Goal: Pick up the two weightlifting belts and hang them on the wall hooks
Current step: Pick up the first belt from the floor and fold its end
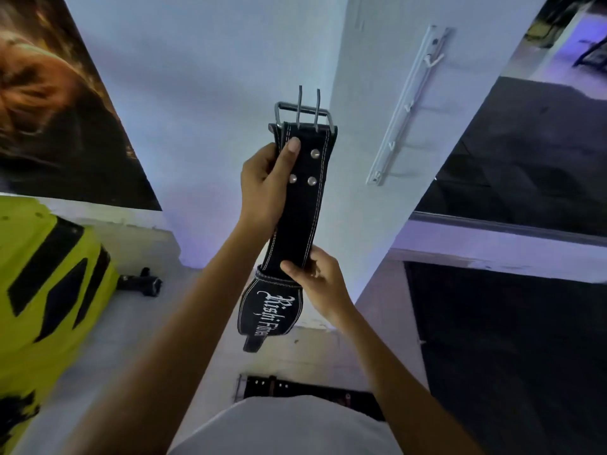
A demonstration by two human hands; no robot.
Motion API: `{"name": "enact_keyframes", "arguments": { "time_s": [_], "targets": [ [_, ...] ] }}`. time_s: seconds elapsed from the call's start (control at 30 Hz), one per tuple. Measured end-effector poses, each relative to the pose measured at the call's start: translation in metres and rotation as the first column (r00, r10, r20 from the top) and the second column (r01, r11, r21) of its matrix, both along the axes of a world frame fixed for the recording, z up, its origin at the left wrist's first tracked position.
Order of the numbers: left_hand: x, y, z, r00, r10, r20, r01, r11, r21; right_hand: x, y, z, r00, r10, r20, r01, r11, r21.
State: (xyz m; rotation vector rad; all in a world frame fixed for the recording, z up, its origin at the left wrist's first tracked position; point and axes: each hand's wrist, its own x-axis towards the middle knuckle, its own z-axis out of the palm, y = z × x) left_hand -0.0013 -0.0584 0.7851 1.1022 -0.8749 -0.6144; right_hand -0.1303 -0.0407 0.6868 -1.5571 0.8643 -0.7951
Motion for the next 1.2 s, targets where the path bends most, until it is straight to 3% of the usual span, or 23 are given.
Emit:
{"name": "enact_keyframes", "arguments": {
  "time_s": [0.1, 0.23, 0.33, 0.43, 0.6, 0.7, 0.83, 0.9, 1.0, 1.1, 1.2],
  "targets": [
    [0.002, 0.008, 0.004, 1.000, 0.000, -0.001, 0.000, 1.000, 0.008, 0.006, -0.006, 0.022, 1.000, -0.021, 0.023, 0.022, 0.999, -0.044],
    [0.006, 0.019, 0.005, 0.999, -0.039, -0.027, 0.038, 0.999, -0.010, 0.015, -0.034, 0.092, 0.971, -0.106, 0.213, 0.121, 0.991, -0.062],
    [0.005, 0.025, 0.011, 0.999, -0.050, 0.013, 0.051, 0.998, -0.033, 0.019, -0.048, 0.123, 0.956, -0.114, 0.272, 0.141, 0.986, -0.084],
    [0.006, 0.029, 0.016, 0.999, -0.028, 0.021, 0.029, 0.999, -0.044, 0.020, -0.037, 0.111, 0.962, -0.069, 0.263, 0.093, 0.992, -0.080],
    [0.011, 0.029, 0.012, 0.999, -0.003, 0.037, 0.004, 1.000, -0.018, -0.005, 0.014, 0.027, 0.998, 0.050, 0.041, -0.048, 0.998, -0.028],
    [0.005, 0.031, 0.005, 0.994, -0.066, 0.090, 0.062, 0.997, 0.050, -0.011, 0.014, 0.029, 0.994, -0.014, 0.107, 0.017, 1.000, -0.020],
    [-0.006, 0.036, -0.005, 0.978, -0.194, 0.081, 0.188, 0.979, 0.085, -0.007, -0.008, 0.078, 0.937, -0.091, 0.338, 0.100, 0.995, -0.011],
    [-0.007, 0.045, -0.020, 0.964, -0.248, 0.098, 0.240, 0.967, 0.087, -0.007, -0.016, 0.095, 0.928, -0.085, 0.363, 0.111, 0.992, -0.053],
    [-0.007, 0.065, -0.063, 0.911, -0.328, 0.249, 0.280, 0.936, 0.212, -0.009, -0.026, 0.113, 0.904, -0.097, 0.417, 0.131, 0.990, -0.054],
    [-0.007, 0.076, -0.092, 0.884, -0.288, 0.368, 0.204, 0.946, 0.251, -0.007, -0.029, 0.124, 0.910, -0.080, 0.407, 0.120, 0.990, -0.075],
    [-0.006, 0.075, -0.081, 0.908, -0.259, 0.330, 0.182, 0.952, 0.246, -0.002, -0.022, 0.114, 0.921, -0.063, 0.385, 0.091, 0.994, -0.054]
  ]
}}
